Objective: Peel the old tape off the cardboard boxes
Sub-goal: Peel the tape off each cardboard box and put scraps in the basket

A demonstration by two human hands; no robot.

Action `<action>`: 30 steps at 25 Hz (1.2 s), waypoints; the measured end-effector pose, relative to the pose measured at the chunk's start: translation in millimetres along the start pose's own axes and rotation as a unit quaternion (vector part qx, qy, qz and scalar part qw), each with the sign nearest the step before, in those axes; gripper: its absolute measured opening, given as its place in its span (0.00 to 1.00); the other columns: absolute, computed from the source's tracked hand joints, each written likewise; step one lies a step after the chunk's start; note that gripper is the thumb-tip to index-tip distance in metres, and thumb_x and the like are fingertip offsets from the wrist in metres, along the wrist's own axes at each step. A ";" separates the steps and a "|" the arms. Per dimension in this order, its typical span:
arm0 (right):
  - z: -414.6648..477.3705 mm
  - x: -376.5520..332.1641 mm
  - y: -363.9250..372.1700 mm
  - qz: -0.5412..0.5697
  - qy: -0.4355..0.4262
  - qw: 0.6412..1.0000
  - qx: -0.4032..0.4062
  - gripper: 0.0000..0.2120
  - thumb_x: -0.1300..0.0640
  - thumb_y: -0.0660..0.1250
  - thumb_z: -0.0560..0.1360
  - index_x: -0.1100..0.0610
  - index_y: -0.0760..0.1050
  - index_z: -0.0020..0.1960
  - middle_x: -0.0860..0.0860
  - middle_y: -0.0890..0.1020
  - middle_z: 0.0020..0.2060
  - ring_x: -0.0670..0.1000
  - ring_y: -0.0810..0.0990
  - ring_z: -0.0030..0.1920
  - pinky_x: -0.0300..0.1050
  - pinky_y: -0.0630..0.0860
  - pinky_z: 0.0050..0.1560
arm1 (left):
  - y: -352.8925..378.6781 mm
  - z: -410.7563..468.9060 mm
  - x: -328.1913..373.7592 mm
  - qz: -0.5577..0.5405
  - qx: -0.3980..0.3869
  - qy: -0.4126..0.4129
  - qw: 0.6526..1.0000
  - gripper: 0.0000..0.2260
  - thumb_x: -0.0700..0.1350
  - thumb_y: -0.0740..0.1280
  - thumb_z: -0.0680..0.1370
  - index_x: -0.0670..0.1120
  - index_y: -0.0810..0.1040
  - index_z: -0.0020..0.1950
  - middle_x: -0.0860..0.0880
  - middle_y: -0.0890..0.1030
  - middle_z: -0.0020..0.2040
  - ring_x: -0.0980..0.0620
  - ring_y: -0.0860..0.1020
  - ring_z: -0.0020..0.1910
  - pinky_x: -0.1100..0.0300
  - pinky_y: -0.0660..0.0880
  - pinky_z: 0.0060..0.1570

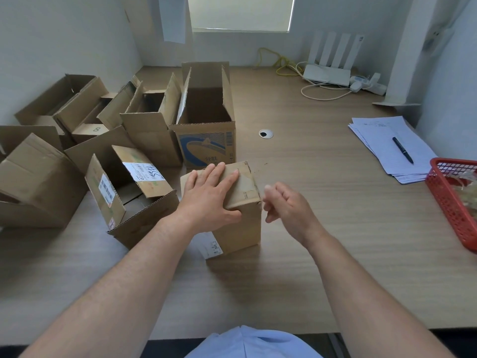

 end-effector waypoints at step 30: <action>19.5 -0.6 8.5 0.166 0.039 0.981 -0.090 0.15 0.59 0.74 0.67 0.49 0.79 0.54 0.50 0.83 0.51 0.45 0.82 0.52 0.38 0.77 0.50 | -5.3 11.1 -37.5 -0.047 0.007 -0.062 0.997 0.48 0.76 0.58 0.59 0.64 0.45 0.75 0.51 0.47 0.78 0.49 0.46 0.75 0.45 0.44 0.71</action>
Point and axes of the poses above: each hand's wrist, its own z-axis towards the middle knuckle, its own y-axis out of the palm, x = y × z, the point moved 7 cm from there along z, towards the middle knuckle
